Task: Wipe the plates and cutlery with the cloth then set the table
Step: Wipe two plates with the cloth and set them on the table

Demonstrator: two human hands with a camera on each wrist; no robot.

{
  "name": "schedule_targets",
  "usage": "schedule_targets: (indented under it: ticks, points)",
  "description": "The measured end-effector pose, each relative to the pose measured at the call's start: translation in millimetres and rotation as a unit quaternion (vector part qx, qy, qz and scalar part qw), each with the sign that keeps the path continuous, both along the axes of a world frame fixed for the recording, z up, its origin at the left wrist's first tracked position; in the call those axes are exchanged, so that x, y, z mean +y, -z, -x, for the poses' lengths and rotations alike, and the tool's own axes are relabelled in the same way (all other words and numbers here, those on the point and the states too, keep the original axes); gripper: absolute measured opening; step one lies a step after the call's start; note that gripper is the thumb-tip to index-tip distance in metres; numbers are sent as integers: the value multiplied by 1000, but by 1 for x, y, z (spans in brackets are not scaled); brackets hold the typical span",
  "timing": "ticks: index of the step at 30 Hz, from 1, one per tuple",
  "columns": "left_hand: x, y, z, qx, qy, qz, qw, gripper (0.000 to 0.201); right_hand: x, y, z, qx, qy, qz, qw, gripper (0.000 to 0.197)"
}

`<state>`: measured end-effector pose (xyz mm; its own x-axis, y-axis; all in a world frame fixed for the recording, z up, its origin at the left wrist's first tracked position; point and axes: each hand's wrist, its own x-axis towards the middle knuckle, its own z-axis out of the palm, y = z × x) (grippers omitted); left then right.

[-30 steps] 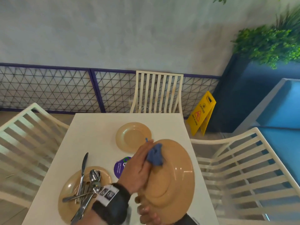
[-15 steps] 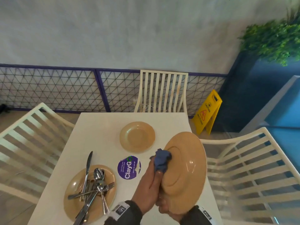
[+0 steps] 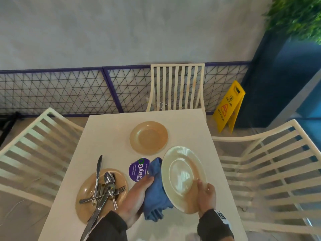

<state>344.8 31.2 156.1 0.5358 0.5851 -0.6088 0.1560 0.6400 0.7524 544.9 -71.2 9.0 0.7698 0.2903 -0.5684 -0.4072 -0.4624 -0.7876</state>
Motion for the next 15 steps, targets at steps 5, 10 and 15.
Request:
schedule_targets:
  ticks: [5, 10, 15]
  points:
    - [10, 21, 31, 18, -26, -3, 999, 36, -20, 15, -23, 36, 49, -22, 998, 51]
    - [5, 64, 73, 122, -51, 53, 990, 68, -30, 38, -36, 77, 50, -18, 996, 38]
    - [-21, 64, 96, 130, -116, -65, 983, 15, -22, 43, -38, 135, 82, -40, 987, 35]
